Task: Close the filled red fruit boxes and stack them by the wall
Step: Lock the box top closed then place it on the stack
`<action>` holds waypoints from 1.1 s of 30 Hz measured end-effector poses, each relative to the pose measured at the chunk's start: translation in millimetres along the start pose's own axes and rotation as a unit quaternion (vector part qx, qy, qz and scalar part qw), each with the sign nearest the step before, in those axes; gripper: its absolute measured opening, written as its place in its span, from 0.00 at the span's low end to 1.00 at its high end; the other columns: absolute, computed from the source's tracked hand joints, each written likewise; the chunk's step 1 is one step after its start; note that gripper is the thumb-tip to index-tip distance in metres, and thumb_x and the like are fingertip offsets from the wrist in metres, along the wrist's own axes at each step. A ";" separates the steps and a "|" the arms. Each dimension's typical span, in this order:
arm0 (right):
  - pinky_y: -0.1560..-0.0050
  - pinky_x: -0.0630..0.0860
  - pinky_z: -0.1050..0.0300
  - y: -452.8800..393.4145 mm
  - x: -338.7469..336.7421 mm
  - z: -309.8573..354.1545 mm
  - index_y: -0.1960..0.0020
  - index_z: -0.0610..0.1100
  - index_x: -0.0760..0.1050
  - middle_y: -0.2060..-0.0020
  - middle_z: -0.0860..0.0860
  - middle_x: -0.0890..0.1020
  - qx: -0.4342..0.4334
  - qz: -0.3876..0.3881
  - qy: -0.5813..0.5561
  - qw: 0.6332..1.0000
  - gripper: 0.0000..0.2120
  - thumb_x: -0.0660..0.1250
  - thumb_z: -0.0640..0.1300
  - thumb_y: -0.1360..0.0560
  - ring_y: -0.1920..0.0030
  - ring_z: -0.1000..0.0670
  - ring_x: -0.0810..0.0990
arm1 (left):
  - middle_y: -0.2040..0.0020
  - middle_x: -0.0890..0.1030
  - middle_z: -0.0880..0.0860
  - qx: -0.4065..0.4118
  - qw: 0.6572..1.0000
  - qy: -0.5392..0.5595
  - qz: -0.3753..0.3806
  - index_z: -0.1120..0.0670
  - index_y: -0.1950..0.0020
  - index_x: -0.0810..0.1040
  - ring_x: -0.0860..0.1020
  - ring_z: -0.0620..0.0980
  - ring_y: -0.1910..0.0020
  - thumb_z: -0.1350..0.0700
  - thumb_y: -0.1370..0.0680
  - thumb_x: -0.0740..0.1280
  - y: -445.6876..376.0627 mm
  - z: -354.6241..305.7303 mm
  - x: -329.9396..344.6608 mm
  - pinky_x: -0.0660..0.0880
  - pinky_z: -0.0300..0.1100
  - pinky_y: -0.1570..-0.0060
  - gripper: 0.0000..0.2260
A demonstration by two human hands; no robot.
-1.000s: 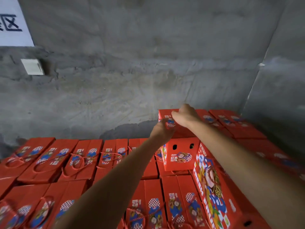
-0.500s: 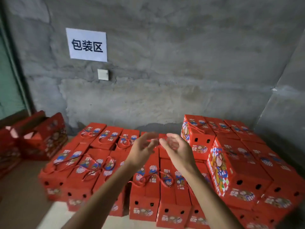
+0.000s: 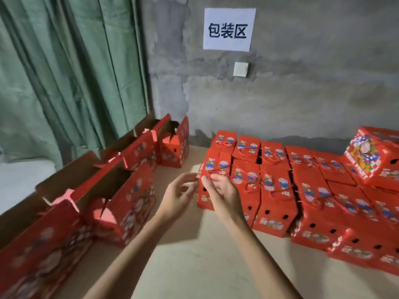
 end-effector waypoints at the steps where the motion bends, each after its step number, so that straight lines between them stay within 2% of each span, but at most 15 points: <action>1: 0.44 0.80 0.56 5.0 32.1 -0.8 0.38 0.43 0.78 0.48 0.48 0.86 0.008 0.015 -0.001 1.000 0.20 0.74 0.54 0.24 0.46 0.52 0.85 | 0.45 0.85 0.51 -0.001 1.000 -0.011 -0.009 0.54 0.36 0.80 0.86 0.50 0.51 0.59 0.17 0.68 8.4 5.1 -27.5 0.82 0.47 0.51 0.10; 5: 0.51 0.76 0.70 18.8 140.5 -1.9 0.39 0.45 0.80 0.50 0.53 0.87 0.039 0.066 -0.007 0.997 0.20 0.74 0.57 0.24 0.50 0.61 0.84 | 0.43 0.84 0.47 0.006 0.996 -0.055 -0.077 0.55 0.35 0.80 0.84 0.42 0.49 0.58 0.17 0.68 35.7 27.4 -133.5 0.80 0.39 0.48 0.11; 7: 0.54 0.76 0.72 25.0 182.9 -8.4 0.40 0.47 0.80 0.50 0.54 0.87 0.052 0.088 0.013 0.995 0.19 0.74 0.58 0.24 0.51 0.63 0.84 | 0.42 0.84 0.45 -0.006 0.991 -0.067 -0.117 0.54 0.35 0.80 0.82 0.40 0.44 0.56 0.17 0.68 52.3 40.1 -177.8 0.78 0.35 0.45 0.11; 8: 0.53 0.77 0.71 26.6 202.2 -13.5 0.41 0.47 0.81 0.50 0.53 0.87 0.059 0.095 0.026 0.993 0.19 0.74 0.58 0.25 0.51 0.62 0.84 | 0.42 0.83 0.43 -0.015 0.988 -0.071 -0.136 0.53 0.35 0.80 0.81 0.39 0.43 0.55 0.17 0.68 58.7 47.8 -196.9 0.77 0.34 0.45 0.11; 10: 0.47 0.80 0.61 23.8 239.0 -25.0 0.42 0.47 0.81 0.49 0.52 0.86 0.078 0.101 0.057 0.990 0.20 0.74 0.60 0.25 0.50 0.56 0.85 | 0.42 0.83 0.41 -0.040 0.981 -0.085 -0.169 0.51 0.35 0.80 0.80 0.36 0.43 0.52 0.17 0.67 66.5 65.3 -228.1 0.77 0.33 0.46 0.11; 12: 0.45 0.78 0.54 15.7 275.6 -37.7 0.39 0.46 0.79 0.46 0.50 0.85 0.100 0.108 0.138 0.979 0.23 0.70 0.62 0.24 0.47 0.51 0.83 | 0.40 0.82 0.42 -0.073 0.973 -0.115 -0.186 0.50 0.34 0.80 0.79 0.37 0.42 0.51 0.17 0.67 70.3 86.1 -251.6 0.78 0.36 0.43 0.12; 14: 0.46 0.76 0.53 7.2 310.1 -49.9 0.36 0.44 0.77 0.41 0.47 0.83 0.127 0.121 0.238 0.955 0.26 0.65 0.63 0.22 0.42 0.44 0.81 | 0.37 0.81 0.46 -0.118 0.959 -0.168 -0.195 0.51 0.33 0.78 0.78 0.41 0.39 0.51 0.17 0.66 67.2 106.0 -273.6 0.77 0.41 0.38 0.14; 17: 0.43 0.75 0.49 -6.0 343.9 -69.9 0.35 0.42 0.74 0.37 0.44 0.81 0.149 0.117 0.314 0.930 0.26 0.68 0.60 0.23 0.38 0.40 0.80 | 0.38 0.80 0.52 -0.170 0.926 -0.275 -0.195 0.54 0.33 0.76 0.78 0.51 0.39 0.54 0.20 0.67 49.9 129.6 -298.3 0.78 0.51 0.38 0.15; 19: 0.38 0.76 0.47 -12.6 353.8 -84.8 0.33 0.40 0.74 0.35 0.42 0.80 0.161 0.110 0.342 0.919 0.27 0.70 0.57 0.23 0.36 0.38 0.79 | 0.40 0.79 0.55 -0.220 0.903 -0.332 -0.163 0.55 0.36 0.74 0.79 0.56 0.43 0.55 0.21 0.65 35.1 143.4 -305.9 0.79 0.54 0.44 0.14; 21: 0.34 0.76 0.46 -15.5 359.7 -98.2 0.26 0.37 0.68 0.30 0.40 0.76 0.170 0.097 0.356 0.914 0.30 0.68 0.52 0.22 0.32 0.38 0.77 | 0.39 0.78 0.56 -0.258 0.882 -0.373 -0.123 0.56 0.35 0.71 0.79 0.58 0.44 0.56 0.21 0.64 22.4 155.3 -308.8 0.79 0.53 0.47 0.15; 23: 0.31 0.74 0.45 -17.1 361.9 -104.7 0.22 0.34 0.60 0.27 0.38 0.72 0.188 0.081 0.366 0.908 0.32 0.65 0.47 0.21 0.29 0.37 0.74 | 0.36 0.76 0.57 -0.247 0.861 -0.434 -0.097 0.58 0.31 0.70 0.78 0.59 0.40 0.58 0.20 0.63 11.5 163.8 -309.0 0.76 0.53 0.42 0.18; 25: 0.34 0.75 0.48 -20.0 358.0 -106.3 0.25 0.34 0.66 0.29 0.39 0.75 0.200 0.081 0.369 0.904 0.26 0.65 0.42 0.21 0.31 0.37 0.76 | 0.37 0.77 0.58 -0.212 0.840 -0.495 -0.074 0.58 0.31 0.71 0.77 0.60 0.39 0.59 0.20 0.62 2.8 167.7 -307.2 0.74 0.53 0.37 0.17; 28: 0.36 0.76 0.49 -28.7 331.3 -109.2 0.29 0.38 0.72 0.32 0.41 0.77 0.208 0.092 0.365 0.903 0.20 0.66 0.41 0.20 0.33 0.38 0.78 | 0.40 0.78 0.59 -0.213 0.843 -0.491 -0.050 0.57 0.33 0.71 0.79 0.63 0.43 0.61 0.20 0.61 -6.4 180.2 -302.3 0.76 0.55 0.44 0.14; 30: 0.36 0.75 0.49 -34.7 300.1 -109.9 0.30 0.40 0.72 0.32 0.41 0.77 0.207 0.085 0.384 0.896 0.19 0.66 0.42 0.20 0.33 0.39 0.77 | 0.38 0.78 0.60 -0.227 0.861 -0.454 -0.036 0.57 0.32 0.70 0.79 0.65 0.42 0.60 0.19 0.60 -12.1 185.5 -292.9 0.77 0.57 0.44 0.15; 33: 0.41 0.77 0.49 -42.3 247.2 -110.2 0.32 0.41 0.72 0.35 0.41 0.79 0.197 0.090 0.429 0.877 0.17 0.64 0.41 0.20 0.36 0.38 0.79 | 0.37 0.74 0.60 -0.196 0.896 -0.397 -0.006 0.54 0.29 0.65 0.78 0.67 0.42 0.53 0.19 0.60 -18.1 177.7 -257.0 0.77 0.58 0.45 0.18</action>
Point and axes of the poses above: each hand's wrist, its own y-axis away from the middle knuckle, its own x-axis out of the palm, z = x × y, the point moved 5 cm from there along -y, towards the middle knuckle
